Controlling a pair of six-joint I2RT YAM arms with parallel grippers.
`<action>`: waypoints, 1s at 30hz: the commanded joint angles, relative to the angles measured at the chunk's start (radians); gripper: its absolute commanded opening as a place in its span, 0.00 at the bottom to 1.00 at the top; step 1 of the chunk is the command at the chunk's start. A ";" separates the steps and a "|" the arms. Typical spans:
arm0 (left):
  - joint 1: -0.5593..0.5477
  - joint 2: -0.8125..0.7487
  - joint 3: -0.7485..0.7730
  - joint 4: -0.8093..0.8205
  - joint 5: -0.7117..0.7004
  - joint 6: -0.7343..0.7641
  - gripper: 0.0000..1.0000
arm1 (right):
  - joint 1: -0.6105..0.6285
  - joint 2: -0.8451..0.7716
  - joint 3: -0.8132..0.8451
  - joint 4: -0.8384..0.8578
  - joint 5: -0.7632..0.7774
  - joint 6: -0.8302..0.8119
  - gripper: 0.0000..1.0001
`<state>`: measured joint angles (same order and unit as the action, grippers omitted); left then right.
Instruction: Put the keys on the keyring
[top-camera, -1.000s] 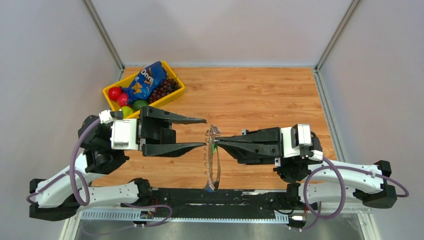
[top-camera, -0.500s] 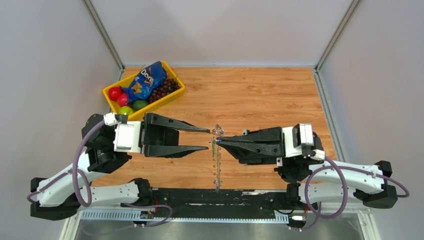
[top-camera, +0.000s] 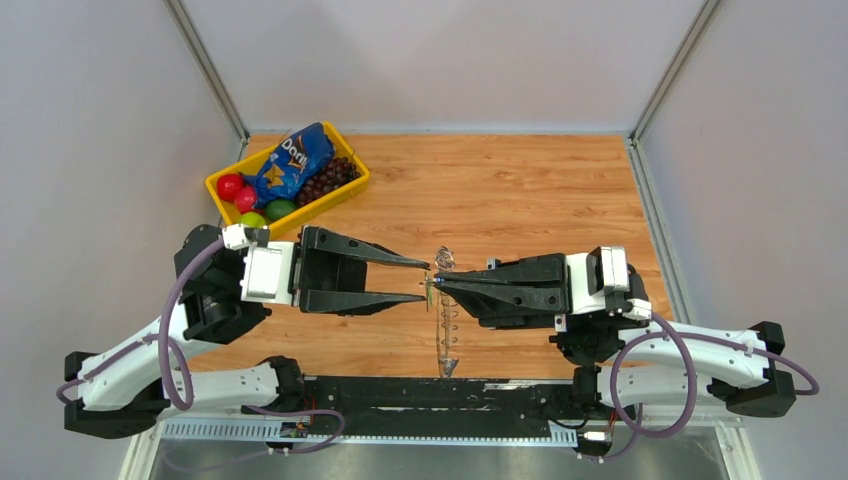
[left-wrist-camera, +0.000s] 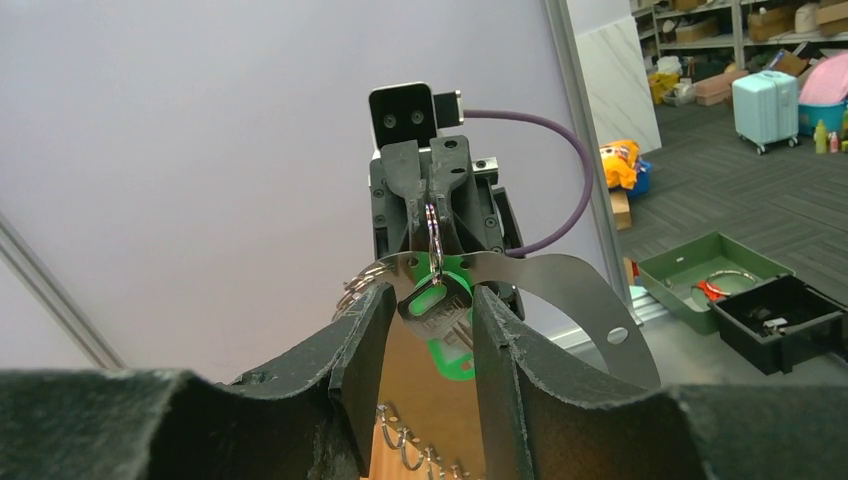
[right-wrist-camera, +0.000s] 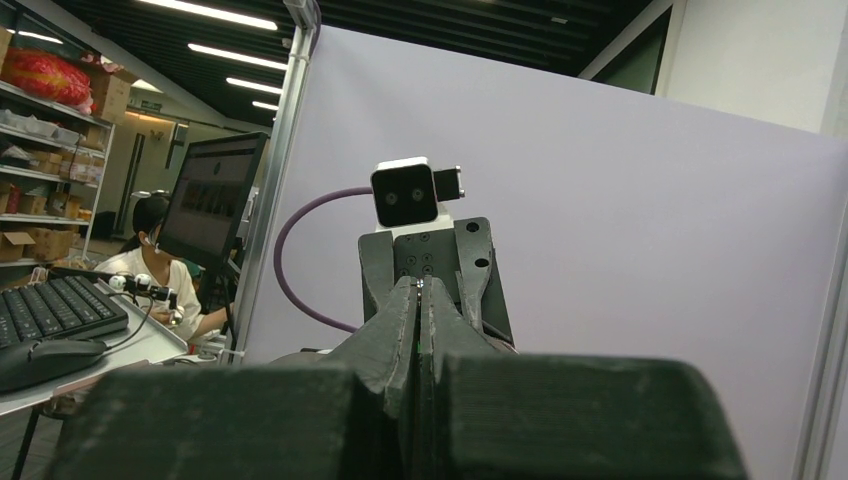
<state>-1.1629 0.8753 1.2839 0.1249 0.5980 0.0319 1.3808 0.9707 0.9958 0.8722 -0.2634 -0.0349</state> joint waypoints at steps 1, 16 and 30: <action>0.000 -0.007 0.031 0.047 0.021 0.000 0.45 | 0.005 -0.017 0.028 0.037 0.012 0.008 0.00; 0.000 -0.013 0.034 0.059 0.019 -0.006 0.43 | 0.005 0.006 0.040 0.027 0.011 0.000 0.00; 0.000 -0.011 0.038 0.044 0.020 0.001 0.18 | 0.006 0.007 0.037 0.035 0.012 0.000 0.00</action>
<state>-1.1629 0.8684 1.2839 0.1535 0.6022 0.0277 1.3808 0.9829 0.9958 0.8688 -0.2626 -0.0357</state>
